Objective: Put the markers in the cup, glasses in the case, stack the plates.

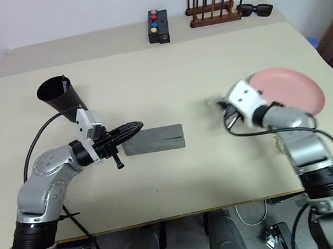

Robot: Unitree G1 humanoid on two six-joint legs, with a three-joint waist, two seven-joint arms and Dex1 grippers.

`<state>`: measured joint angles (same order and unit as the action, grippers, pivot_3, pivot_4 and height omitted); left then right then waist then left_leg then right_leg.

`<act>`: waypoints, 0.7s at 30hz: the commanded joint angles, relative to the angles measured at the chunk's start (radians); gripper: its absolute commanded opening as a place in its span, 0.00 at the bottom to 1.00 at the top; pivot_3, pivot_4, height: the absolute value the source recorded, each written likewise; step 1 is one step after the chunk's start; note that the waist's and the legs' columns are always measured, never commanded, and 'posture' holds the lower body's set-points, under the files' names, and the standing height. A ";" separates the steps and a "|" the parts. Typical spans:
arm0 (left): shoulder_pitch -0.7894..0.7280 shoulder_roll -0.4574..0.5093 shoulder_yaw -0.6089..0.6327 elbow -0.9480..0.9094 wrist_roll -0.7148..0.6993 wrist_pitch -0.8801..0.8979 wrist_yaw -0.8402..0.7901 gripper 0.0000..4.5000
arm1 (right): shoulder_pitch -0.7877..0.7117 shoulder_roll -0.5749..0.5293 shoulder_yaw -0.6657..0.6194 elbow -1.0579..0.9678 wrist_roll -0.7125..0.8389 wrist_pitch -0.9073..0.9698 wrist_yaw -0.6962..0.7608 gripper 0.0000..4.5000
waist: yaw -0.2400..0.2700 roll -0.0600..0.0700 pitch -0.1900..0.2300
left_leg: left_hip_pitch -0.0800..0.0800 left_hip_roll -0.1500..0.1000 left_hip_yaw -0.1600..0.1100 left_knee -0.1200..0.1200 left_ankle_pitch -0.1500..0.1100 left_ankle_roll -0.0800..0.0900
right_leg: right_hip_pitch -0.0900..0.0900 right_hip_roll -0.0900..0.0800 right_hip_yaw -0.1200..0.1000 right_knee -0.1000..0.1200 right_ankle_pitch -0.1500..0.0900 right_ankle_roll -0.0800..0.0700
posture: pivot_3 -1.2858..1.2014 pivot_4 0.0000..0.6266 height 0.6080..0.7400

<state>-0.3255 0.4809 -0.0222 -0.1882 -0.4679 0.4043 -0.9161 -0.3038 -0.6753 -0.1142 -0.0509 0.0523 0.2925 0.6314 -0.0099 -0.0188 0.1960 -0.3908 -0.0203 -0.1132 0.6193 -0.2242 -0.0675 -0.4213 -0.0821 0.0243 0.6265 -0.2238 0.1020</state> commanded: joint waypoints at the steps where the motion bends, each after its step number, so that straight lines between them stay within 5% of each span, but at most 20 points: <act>1: -0.036 -0.023 -0.018 0.016 -0.008 -0.028 -0.021 0.00 | 0.019 -0.059 -0.111 -0.027 -0.022 0.030 -0.068 0.01 | -0.002 0.000 0.000 | 0.000 0.000 0.000 0.000 0.000 0.000 | 0.000 0.000 0.000 0.000 0.000 0.000 | 0.52 0.24 1.00; 5: -0.079 -0.060 -0.044 0.069 0.008 -0.052 -0.038 0.00 | 0.078 -0.107 -0.163 0.023 -0.058 0.056 -0.117 0.01 | -0.004 0.000 0.000 | 0.000 0.000 0.000 0.000 0.000 0.000 | 0.000 0.000 0.000 0.000 0.000 0.000 | 0.52 0.24 1.00; 6: -0.085 -0.067 -0.050 0.076 0.010 -0.057 -0.039 0.00 | 0.091 -0.110 -0.166 0.026 -0.057 0.053 -0.117 0.07 | -0.004 0.000 0.000 | 0.000 0.000 0.000 0.000 0.000 0.000 | 0.000 0.000 0.000 0.000 0.000 0.000 | 0.52 0.24 1.00; 9: -0.093 -0.078 -0.053 0.083 0.010 -0.063 -0.043 0.00 | 0.123 -0.107 -0.177 0.020 -0.055 0.047 -0.131 0.32 | -0.011 0.001 0.000 | 0.001 0.000 0.001 0.000 0.000 0.000 | 0.000 0.000 0.000 0.000 0.000 0.000 | 0.52 0.24 1.00; 15: -0.075 -0.078 -0.057 0.064 -0.014 -0.036 -0.061 0.00 | 0.187 -0.101 -0.250 -0.036 -0.031 0.019 -0.164 0.99 | -0.005 0.001 0.000 | 0.001 0.000 0.001 0.000 0.000 0.000 | 0.000 0.000 0.001 0.001 0.000 0.000 | 0.52 0.24 1.00; 21: -0.085 -0.078 -0.094 0.065 -0.031 -0.016 -0.126 0.00 | 0.405 -0.053 -0.419 -0.230 0.207 0.058 0.004 0.99 | -0.001 0.001 0.000 | 0.000 0.000 0.001 0.000 0.000 0.000 | 0.001 0.000 0.000 0.000 -0.001 0.001 | 0.52 0.24 1.00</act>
<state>-0.3999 0.4029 -0.1064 -0.0945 -0.4758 0.3876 -1.0172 0.0423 -0.7399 -0.4789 -0.1855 0.1723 0.3346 0.5646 -0.0109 -0.0180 0.1957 -0.3905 -0.0201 -0.1127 0.6191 -0.2245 -0.0670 -0.4208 -0.0819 0.0247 0.6264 -0.2247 0.1032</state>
